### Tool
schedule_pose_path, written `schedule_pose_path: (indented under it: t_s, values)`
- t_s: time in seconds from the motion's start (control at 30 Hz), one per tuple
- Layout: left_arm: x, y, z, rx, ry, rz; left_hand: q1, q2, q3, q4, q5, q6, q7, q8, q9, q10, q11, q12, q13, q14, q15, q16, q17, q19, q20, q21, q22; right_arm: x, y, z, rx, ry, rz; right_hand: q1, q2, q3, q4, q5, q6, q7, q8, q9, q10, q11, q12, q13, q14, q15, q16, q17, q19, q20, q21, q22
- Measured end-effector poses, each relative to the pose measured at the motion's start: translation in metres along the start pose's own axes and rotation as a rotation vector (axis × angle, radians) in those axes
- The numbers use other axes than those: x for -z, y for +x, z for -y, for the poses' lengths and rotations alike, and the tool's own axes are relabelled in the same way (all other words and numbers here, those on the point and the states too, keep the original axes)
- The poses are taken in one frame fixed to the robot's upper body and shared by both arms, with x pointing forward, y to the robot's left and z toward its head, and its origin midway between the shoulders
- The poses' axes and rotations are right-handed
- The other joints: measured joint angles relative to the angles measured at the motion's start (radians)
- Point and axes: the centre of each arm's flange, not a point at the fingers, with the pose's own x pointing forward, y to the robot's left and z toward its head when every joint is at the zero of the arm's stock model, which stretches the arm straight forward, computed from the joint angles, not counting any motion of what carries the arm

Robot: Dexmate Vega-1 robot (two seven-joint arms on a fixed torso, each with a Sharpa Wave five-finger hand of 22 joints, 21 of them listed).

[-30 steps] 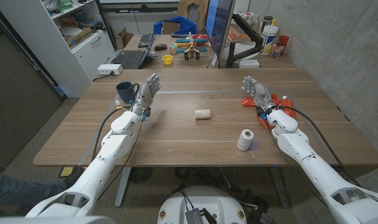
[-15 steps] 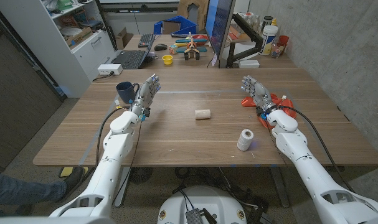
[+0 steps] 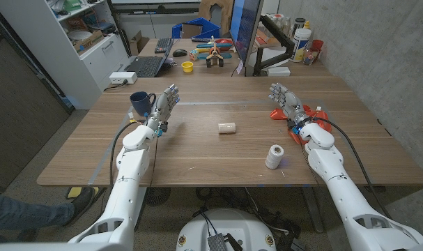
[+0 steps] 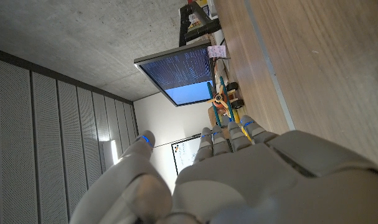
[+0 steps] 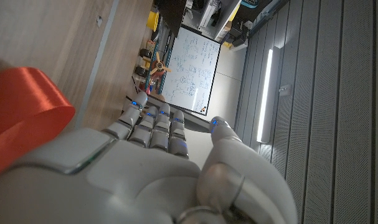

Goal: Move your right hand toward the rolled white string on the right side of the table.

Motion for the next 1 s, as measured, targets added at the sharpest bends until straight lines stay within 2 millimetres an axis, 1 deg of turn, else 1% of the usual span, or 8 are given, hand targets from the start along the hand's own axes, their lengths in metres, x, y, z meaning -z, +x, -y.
schedule_pose_path:
  t_s: [0.13,0.2,0.33,0.43,0.53,0.7,0.8,1.0]
  values:
    - [-0.0016,0.0001,0.001,0.001,0.006,0.0,0.0,0.0,0.0,0.0,0.0,0.0,0.0,0.004,0.0,0.0,0.0,0.0,0.0,0.0,0.0,0.0,0.0,0.0,0.0,-0.004,0.0,-0.0033,-0.0006,-0.0005,-0.01,0.002,0.02,0.0,0.0,0.001,-0.001,0.0,0.0,0.0,0.0,0.0,0.003,-0.003,0.008,0.0,0.005,-0.005,0.0,0.0,0.011,-0.003,0.0,0.0]
    - [-0.0033,0.0,0.0018,0.001,0.008,0.003,0.0,0.0,0.0,0.0,0.0,0.0,0.0,0.004,0.0,0.0,0.0,0.0,0.0,0.0,0.0,0.0,0.0,-0.001,0.001,-0.004,0.0,-0.0043,-0.0012,-0.0002,-0.015,0.003,0.029,0.004,-0.004,-0.001,-0.007,0.0,0.003,-0.003,0.0,0.0,0.008,-0.008,0.008,0.0,0.015,-0.003,0.0,0.0,0.011,-0.003,-0.001,0.0]
    - [-0.0046,-0.001,0.0029,0.0,0.01,0.0,0.0,0.0,0.0,0.0,0.0,0.0,0.0,0.004,0.0,0.0,0.0,0.0,0.0,0.0,0.0,0.0,0.0,-0.021,0.0,-0.015,0.0,-0.0032,-0.0024,0.0002,-0.029,0.013,0.041,0.014,-0.014,0.0,-0.019,0.0,0.007,-0.007,0.0,0.0,0.014,-0.003,0.008,0.0,0.018,-0.007,0.0,-0.005,0.014,-0.007,-0.007,0.0]
    - [-0.0062,-0.0014,0.0039,0.001,0.012,0.0,0.0,0.0,0.0,0.0,0.0,0.0,0.0,0.004,0.0,0.0,0.0,0.0,0.0,0.0,0.0,0.0,0.0,-0.021,0.0,-0.015,0.0,-0.0039,-0.0025,0.0009,-0.041,0.021,0.053,0.014,-0.015,0.0,-0.019,0.0,0.012,-0.012,0.0,0.0,0.019,-0.009,0.008,0.0,0.018,-0.007,0.0,-0.005,0.02,-0.002,-0.011,0.0]
    - [-0.0072,-0.0017,0.005,0.001,0.012,0.001,0.0,0.0,0.0,0.0,0.0,0.0,0.0,0.004,0.0,0.0,0.0,0.0,0.0,0.0,0.0,0.0,0.0,-0.021,0.0,-0.015,0.0,-0.0043,-0.0028,0.001,-0.051,0.028,0.064,0.016,-0.016,0.004,-0.024,0.0,0.012,-0.012,0.0,0.0,0.019,-0.009,0.008,0.0,0.018,-0.007,0.0,-0.005,0.02,-0.002,-0.011,0.0]
    - [-0.0079,-0.0017,0.0073,0.004,0.015,-0.002,0.0,0.0,0.0,0.0,0.0,0.007,-0.003,0.004,0.0,0.0,0.0,0.0,0.0,0.0,0.0,0.0,0.0,-0.025,0.004,-0.023,0.0,-0.0038,-0.0041,0.0036,-0.058,0.042,0.08,0.02,-0.02,0.0,-0.028,0.0,0.018,-0.018,0.0,0.0,0.019,-0.009,0.008,0.0,0.023,-0.012,0.0,-0.005,0.02,-0.002,-0.015,0.0]
    - [-0.0089,-0.0014,0.0082,0.005,0.015,-0.001,0.0,0.0,0.0,0.0,0.0,0.007,-0.004,0.004,0.0,0.0,0.0,0.0,0.0,0.0,0.0,0.0,0.0,-0.027,0.006,-0.023,0.0,-0.0049,-0.0045,0.0042,-0.066,0.05,0.09,0.02,-0.02,0.004,-0.032,0.0,0.018,-0.018,0.0,0.0,0.024,-0.014,0.008,0.0,0.023,-0.012,0.0,-0.005,0.02,-0.002,-0.015,0.0]
    - [-0.0095,-0.0009,0.0102,0.008,0.017,0.0,0.0,0.0,0.0,0.0,0.0,0.007,-0.004,0.004,0.0,0.0,0.0,0.0,0.0,0.0,0.0,0.0,0.0,-0.027,0.006,-0.023,0.0,-0.0073,-0.006,0.0063,-0.082,0.067,0.113,0.02,-0.02,0.004,-0.032,0.0,0.021,-0.021,0.0,0.0,0.024,-0.014,0.008,0.0,0.023,-0.012,0.0,-0.005,0.019,-0.002,-0.015,0.0]
